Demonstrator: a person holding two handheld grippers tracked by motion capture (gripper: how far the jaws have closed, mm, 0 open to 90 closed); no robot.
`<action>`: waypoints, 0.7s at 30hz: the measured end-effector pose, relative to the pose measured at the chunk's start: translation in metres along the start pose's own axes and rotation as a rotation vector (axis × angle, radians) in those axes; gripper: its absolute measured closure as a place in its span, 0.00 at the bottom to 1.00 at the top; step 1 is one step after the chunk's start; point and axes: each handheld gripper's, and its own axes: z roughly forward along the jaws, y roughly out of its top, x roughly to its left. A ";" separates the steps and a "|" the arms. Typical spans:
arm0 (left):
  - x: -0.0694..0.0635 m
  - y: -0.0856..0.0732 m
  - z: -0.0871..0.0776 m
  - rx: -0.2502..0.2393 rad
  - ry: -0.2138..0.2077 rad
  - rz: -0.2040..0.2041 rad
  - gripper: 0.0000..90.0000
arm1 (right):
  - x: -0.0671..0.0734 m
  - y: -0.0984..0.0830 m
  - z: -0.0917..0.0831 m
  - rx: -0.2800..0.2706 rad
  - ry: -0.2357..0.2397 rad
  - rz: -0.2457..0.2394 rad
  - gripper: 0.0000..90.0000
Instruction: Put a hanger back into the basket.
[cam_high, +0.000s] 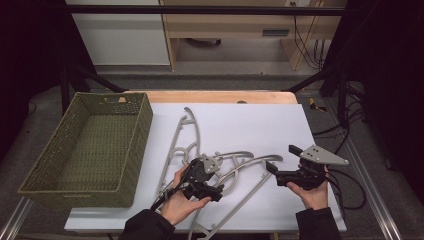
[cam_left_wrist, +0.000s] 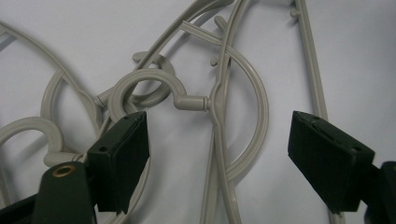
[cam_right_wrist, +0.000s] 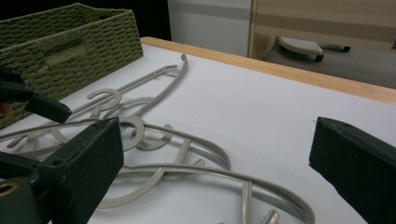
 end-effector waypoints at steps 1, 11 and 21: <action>0.000 -0.001 -0.003 -0.004 0.000 0.003 0.22 | 0.000 0.000 -0.001 0.000 0.000 -0.003 0.04; 0.003 0.000 -0.066 -0.131 -0.019 -0.013 0.19 | -0.001 0.000 -0.001 -0.004 -0.001 -0.001 0.04; -0.019 -0.008 -0.031 -0.127 -0.010 -0.081 0.18 | -0.001 0.001 -0.003 -0.016 0.000 0.016 0.04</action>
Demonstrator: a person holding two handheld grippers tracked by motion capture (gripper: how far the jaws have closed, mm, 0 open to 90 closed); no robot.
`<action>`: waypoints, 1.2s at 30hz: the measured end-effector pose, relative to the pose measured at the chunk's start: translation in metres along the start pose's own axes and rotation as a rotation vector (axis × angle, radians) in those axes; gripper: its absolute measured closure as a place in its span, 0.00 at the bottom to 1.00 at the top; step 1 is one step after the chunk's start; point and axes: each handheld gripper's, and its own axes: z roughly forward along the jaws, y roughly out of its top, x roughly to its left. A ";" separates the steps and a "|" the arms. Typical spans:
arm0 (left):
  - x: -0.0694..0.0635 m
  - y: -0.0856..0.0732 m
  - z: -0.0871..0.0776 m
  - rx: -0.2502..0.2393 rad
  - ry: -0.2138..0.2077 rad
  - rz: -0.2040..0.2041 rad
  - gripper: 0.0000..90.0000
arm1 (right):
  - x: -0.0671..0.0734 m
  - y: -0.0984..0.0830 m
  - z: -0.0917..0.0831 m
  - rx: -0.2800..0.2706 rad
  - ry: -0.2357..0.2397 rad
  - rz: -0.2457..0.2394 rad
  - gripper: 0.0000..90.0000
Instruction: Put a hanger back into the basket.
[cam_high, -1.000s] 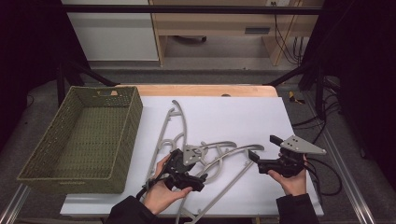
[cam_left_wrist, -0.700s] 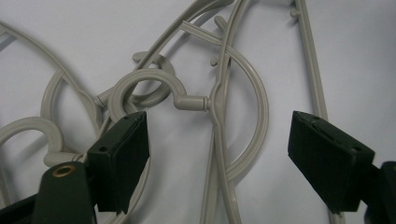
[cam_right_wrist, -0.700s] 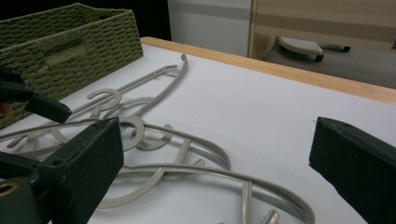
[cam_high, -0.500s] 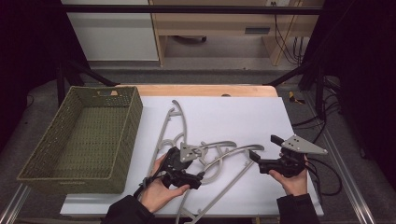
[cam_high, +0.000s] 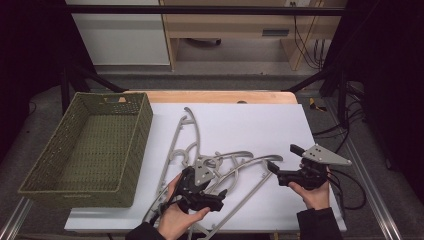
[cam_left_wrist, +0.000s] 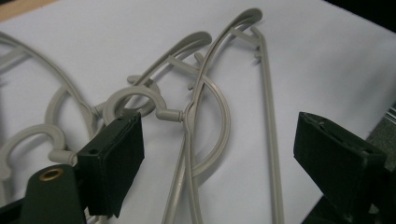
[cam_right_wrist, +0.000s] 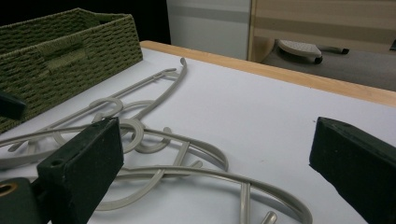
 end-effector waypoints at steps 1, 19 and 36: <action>0.003 -0.003 0.016 0.026 0.000 -0.023 0.18 | 0.000 0.000 0.000 0.001 0.000 -0.001 0.04; 0.013 -0.005 0.078 0.156 0.064 -0.047 0.41 | -0.001 0.000 0.000 0.003 -0.001 -0.004 0.04; 0.017 -0.016 0.091 0.237 0.030 -0.001 0.70 | -0.001 -0.001 0.002 0.016 0.002 -0.018 0.04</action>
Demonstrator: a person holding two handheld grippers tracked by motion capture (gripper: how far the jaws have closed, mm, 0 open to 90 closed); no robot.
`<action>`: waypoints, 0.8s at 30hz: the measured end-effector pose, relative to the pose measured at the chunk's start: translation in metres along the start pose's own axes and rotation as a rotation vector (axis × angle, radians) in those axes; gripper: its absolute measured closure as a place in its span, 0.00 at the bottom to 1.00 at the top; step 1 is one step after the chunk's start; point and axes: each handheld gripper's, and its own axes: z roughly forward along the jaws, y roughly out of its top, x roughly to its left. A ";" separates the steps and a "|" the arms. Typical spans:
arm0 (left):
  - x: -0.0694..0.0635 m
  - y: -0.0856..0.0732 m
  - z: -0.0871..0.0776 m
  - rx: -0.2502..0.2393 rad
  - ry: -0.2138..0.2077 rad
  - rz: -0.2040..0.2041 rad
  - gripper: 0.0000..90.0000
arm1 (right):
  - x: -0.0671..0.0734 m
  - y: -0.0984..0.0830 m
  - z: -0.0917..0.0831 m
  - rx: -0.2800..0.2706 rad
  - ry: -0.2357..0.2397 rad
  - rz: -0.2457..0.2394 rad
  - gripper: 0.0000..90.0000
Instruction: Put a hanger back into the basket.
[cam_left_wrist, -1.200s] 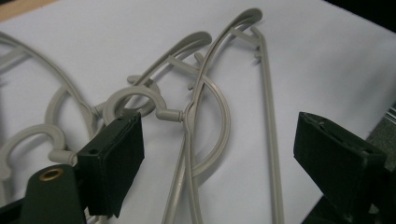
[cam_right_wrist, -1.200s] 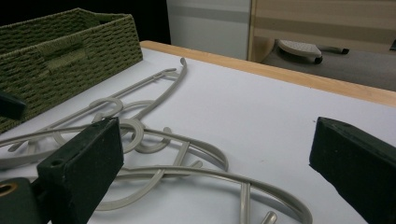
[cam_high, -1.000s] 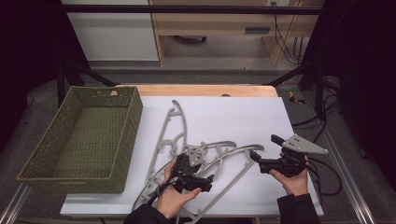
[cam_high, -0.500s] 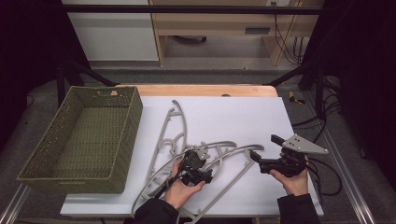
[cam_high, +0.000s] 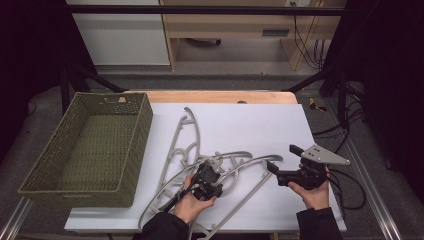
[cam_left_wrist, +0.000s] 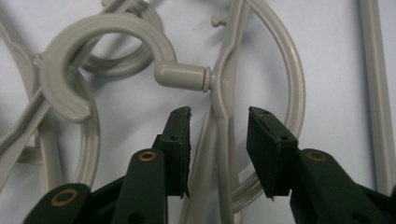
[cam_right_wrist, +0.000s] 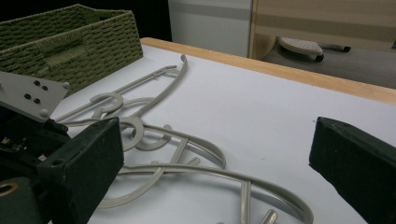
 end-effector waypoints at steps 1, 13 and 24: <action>-0.001 0.000 0.001 0.000 0.006 0.009 0.70 | 0.000 0.000 0.000 0.000 -0.001 -0.001 0.04; -0.002 -0.001 0.001 0.002 0.051 0.025 0.83 | 0.000 0.000 0.001 0.004 0.002 0.000 0.04; 0.002 -0.002 -0.004 -0.013 0.008 -0.013 0.85 | 0.000 0.000 0.000 0.004 0.002 -0.001 0.04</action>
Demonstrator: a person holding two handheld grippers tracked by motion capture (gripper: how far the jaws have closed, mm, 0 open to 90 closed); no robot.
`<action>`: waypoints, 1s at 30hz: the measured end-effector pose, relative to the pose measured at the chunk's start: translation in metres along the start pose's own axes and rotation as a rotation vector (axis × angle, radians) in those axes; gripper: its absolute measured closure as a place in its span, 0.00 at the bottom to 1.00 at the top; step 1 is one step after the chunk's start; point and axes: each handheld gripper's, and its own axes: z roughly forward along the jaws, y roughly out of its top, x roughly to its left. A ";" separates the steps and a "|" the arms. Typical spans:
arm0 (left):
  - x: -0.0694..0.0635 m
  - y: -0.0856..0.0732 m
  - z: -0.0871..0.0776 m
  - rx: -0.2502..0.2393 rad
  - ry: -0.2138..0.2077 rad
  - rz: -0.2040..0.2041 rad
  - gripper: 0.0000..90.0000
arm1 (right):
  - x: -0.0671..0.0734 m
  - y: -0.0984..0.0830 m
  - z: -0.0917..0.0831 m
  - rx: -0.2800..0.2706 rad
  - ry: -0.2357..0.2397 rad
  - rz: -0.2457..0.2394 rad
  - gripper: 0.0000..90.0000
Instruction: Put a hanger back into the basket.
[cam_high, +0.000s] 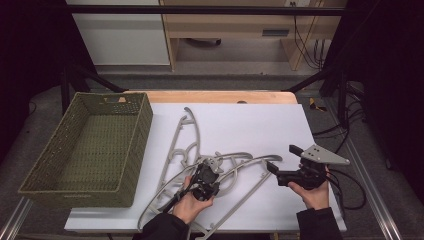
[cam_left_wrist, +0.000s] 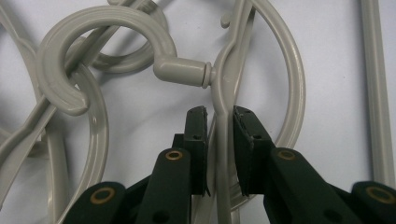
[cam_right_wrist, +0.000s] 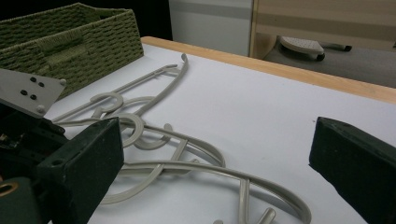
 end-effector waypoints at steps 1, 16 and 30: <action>0.000 0.000 -0.001 -0.001 -0.002 0.001 0.85 | 0.000 0.000 0.000 0.000 0.000 0.000 0.04; -0.005 0.000 -0.010 -0.031 0.012 0.024 0.91 | 0.000 0.000 0.000 0.000 0.002 0.001 0.04; 0.005 0.001 -0.006 -0.022 -0.001 0.019 0.92 | 0.000 0.000 0.000 0.000 0.002 0.000 0.04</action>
